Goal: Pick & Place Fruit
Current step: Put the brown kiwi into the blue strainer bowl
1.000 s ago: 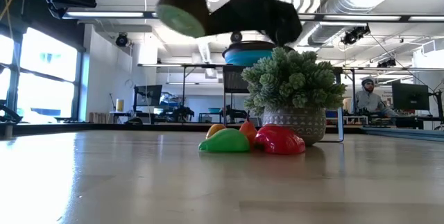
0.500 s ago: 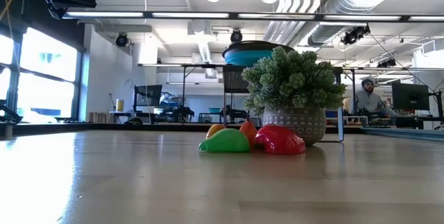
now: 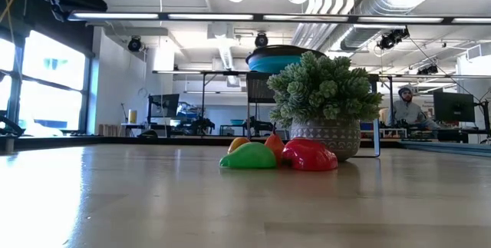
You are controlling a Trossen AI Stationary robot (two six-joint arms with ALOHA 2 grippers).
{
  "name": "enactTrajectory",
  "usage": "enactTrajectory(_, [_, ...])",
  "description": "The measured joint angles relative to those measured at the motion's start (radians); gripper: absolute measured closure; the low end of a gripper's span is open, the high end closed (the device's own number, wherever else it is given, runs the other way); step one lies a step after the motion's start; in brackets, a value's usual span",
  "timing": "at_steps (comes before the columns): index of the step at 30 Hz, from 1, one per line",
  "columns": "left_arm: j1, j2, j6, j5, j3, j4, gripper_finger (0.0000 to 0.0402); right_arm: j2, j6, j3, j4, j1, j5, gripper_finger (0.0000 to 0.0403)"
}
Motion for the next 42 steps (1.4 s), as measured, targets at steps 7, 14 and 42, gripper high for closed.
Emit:
enactTrajectory(7, [0.0, 0.0, 0.0, -0.027, 0.0, 0.0, 0.0358, -0.002, 0.105, 0.0, -0.14, -0.155, -0.003, 0.0188])
enactTrajectory(14, [0.0, 0.0, 0.0, -0.066, 0.0, 0.0, 0.0358, -0.002, 0.186, 0.0, -0.299, -0.276, -0.05, 0.0188])
enactTrajectory(42, [0.0, 0.0, -0.03, -0.209, 0.0, 0.001, 0.0358, 0.024, 0.127, 0.0, -0.483, -0.424, -0.167, 0.0151])
